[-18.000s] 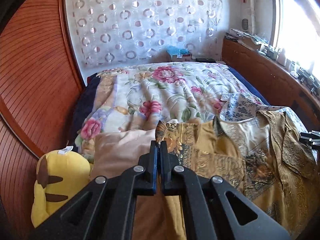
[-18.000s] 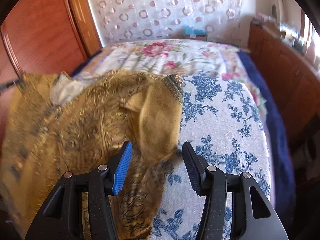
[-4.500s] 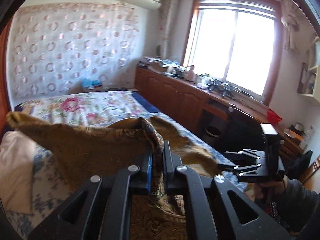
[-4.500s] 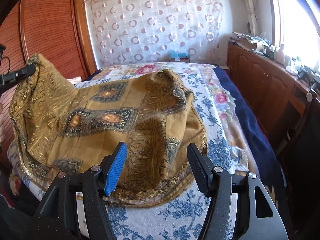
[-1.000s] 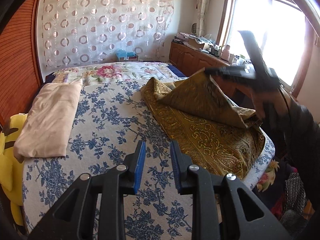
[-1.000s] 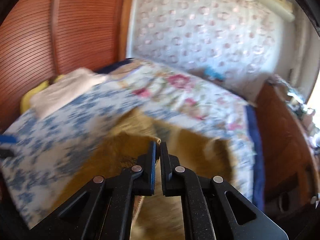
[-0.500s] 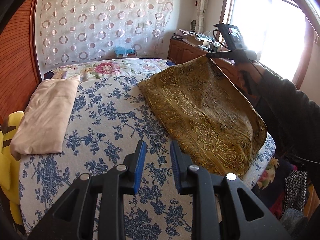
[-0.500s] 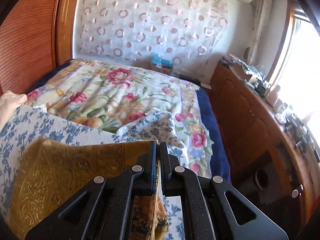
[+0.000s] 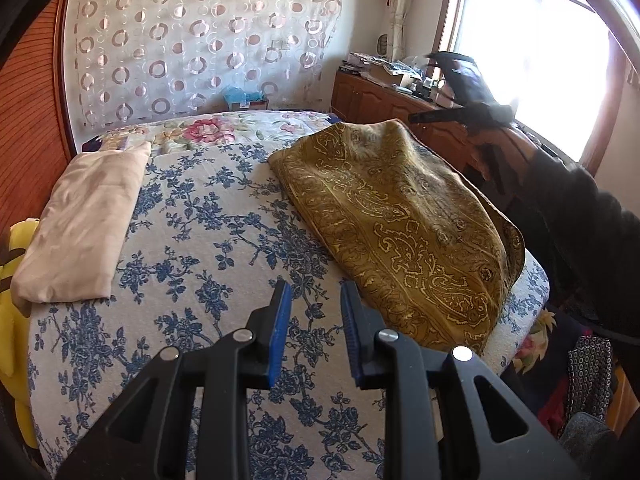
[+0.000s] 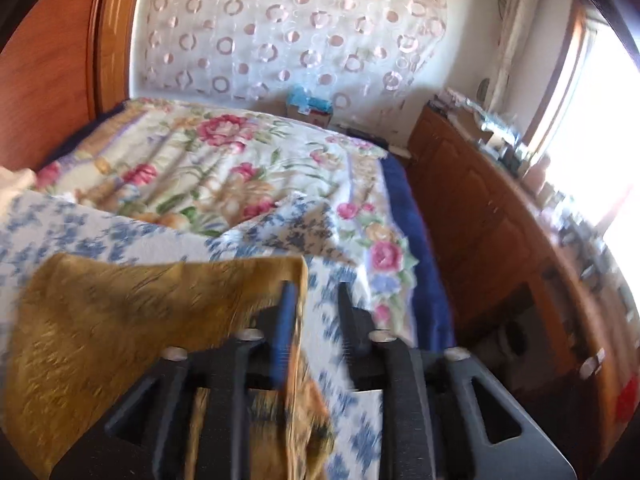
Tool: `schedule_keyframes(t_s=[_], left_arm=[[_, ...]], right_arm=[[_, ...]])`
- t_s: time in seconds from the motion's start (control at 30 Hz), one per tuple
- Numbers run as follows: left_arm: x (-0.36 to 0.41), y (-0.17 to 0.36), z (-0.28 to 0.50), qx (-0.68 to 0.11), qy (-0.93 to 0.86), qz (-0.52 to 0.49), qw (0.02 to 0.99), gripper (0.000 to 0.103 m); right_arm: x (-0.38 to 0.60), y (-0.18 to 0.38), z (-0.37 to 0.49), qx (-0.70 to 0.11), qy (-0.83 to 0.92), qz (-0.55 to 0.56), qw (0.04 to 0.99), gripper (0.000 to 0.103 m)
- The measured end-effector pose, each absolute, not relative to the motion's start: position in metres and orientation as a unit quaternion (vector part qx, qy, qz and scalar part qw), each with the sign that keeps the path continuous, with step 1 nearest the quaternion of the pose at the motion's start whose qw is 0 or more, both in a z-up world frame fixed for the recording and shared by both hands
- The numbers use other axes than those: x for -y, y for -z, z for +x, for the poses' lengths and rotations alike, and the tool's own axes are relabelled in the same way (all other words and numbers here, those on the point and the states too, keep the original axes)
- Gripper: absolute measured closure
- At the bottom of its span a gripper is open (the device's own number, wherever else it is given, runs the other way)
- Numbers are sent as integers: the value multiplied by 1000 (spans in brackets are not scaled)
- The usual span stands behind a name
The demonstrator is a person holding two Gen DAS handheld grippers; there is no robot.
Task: Fold small clothes
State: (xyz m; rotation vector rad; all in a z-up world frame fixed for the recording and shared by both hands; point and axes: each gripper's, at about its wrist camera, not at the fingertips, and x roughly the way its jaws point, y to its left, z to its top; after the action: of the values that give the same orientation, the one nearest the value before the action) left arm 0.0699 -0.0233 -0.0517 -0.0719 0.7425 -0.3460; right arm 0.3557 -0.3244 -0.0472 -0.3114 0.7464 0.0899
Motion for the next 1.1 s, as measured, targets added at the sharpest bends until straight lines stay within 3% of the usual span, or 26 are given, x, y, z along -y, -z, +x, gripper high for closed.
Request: schedule_keyframes(t_s=[0.03, 0.07, 0.2, 0.3, 0.47, 0.77, 0.83, 0.87, 1.1], left_arm=[[24, 52, 71, -361, 171, -36, 916, 80], [25, 53, 71, -362, 173, -36, 915, 80], [34, 54, 77, -365, 203, -49, 907, 80], [44, 57, 82, -376, 212, -43, 901, 72], [60, 62, 86, -387, 217, -33, 896, 69], [78, 73, 86, -407, 223, -15, 886, 67], [80, 74, 86, -408, 223, -12, 885, 67], [80, 75, 87, -410, 223, -12, 884, 67], [87, 82, 85, -423, 237, -20, 874, 66]], right_arm=[[331, 46, 342, -357, -61, -136, 922, 61], [337, 46, 328, -359, -75, -127, 922, 61], [357, 55, 279, -391, -117, -87, 909, 61], [366, 64, 240, -396, -134, -73, 906, 61], [375, 76, 191, -398, -138, -76, 904, 61], [389, 94, 158, -412, -146, -61, 897, 62], [388, 95, 154, -408, -155, -59, 898, 90], [387, 95, 151, -405, -160, -63, 898, 96], [401, 63, 129, -329, -142, -60, 932, 100]])
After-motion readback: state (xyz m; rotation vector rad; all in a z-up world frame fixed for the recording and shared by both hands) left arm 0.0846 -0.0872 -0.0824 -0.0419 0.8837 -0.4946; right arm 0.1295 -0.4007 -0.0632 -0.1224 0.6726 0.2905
